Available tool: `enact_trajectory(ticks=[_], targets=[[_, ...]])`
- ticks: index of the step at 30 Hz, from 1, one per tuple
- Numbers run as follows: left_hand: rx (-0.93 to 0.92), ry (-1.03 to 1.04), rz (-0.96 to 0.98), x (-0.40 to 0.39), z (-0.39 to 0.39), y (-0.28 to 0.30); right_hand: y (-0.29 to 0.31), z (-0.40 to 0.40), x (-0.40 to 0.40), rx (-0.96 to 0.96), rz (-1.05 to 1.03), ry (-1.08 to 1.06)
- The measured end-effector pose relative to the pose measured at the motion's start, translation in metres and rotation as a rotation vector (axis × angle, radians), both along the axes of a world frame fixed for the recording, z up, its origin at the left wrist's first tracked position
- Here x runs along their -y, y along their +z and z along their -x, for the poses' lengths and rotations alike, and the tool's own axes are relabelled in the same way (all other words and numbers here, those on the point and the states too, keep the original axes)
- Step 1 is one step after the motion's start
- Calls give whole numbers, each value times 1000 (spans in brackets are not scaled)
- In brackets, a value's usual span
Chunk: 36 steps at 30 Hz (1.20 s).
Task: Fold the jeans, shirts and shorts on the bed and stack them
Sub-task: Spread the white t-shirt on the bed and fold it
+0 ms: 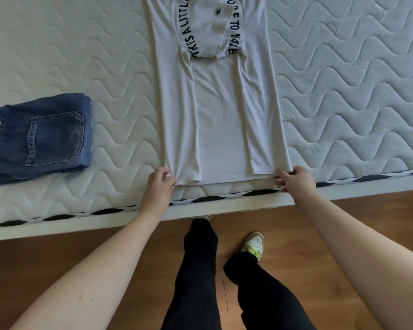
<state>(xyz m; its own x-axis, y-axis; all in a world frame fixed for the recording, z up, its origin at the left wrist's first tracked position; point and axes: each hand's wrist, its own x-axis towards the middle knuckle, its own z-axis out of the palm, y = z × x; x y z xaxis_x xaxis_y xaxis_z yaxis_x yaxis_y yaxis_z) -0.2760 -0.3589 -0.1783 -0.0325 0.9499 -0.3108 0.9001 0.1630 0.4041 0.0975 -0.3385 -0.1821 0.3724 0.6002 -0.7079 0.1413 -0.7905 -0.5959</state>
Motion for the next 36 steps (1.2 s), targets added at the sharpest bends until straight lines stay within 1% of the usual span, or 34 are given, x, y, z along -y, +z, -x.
enact_trajectory(ticks=[2, 4, 5, 6, 7, 8, 9, 10, 12, 13, 16, 19, 20, 21, 23, 25, 26, 28, 30, 31, 33, 36], targets=[[15, 14, 36, 4, 6, 0, 1, 1, 0, 34, 8, 25], [1, -76, -13, 10, 7, -1, 5, 2, -1, 100, -7, 36], [40, -43, -20, 12, 6, -3, 7, 2, -3, 128, -23, 29], [93, 64, -16, 11, 2, -5, 8, 2, -4, 142, -38, 17], [173, 248, -14, 10, -5, -3, 9, 2, -5, 139, -49, 8], [251, 451, 15, 7, -11, -1, 8, 2, -7, 128, -56, 4], [320, 610, 60, 1, -16, -2, 7, 1, -9, 115, -57, 9], [354, 687, 120, -3, -19, -2, 5, 0, -11, 107, -49, 27], [443, 763, 248, -11, -26, -5, 0, -1, -17, 87, -19, 82], [485, 799, 279, -14, -28, -8, -2, -1, -20, 63, 1, 99], [594, 893, 279, -15, -30, -12, -7, -1, -28, -49, 28, 83], [895, 989, 296, -12, -29, -14, -12, -4, -28, -109, 30, 54], [948, 993, 288, -11, -29, -14, -12, -5, -26, -116, 26, 47], [959, 992, 268, -9, -30, -12, -13, -6, -23, -116, 20, 42], [931, 982, 221, -7, -32, -12, -12, -8, -18, -106, 8, 32], [894, 972, 213, 0, -35, -9, -7, -7, -12, -82, 1, 37], [851, 958, 216, 4, -38, -6, -2, -6, -8, -51, -4, 54], [696, 899, 198, 13, -43, 4, 10, -5, 3, 26, -25, 97], [565, 823, 145, 23, -52, 24, 28, -5, 14, 110, -60, 132], [533, 807, 123, 27, -57, 36, 40, -4, 19, 149, -74, 138], [507, 792, 70, 36, -66, 61, 63, -5, 30, 188, -122, 124], [445, 664, 27, 56, -72, 92, 96, -8, 47, 203, -196, 183]])
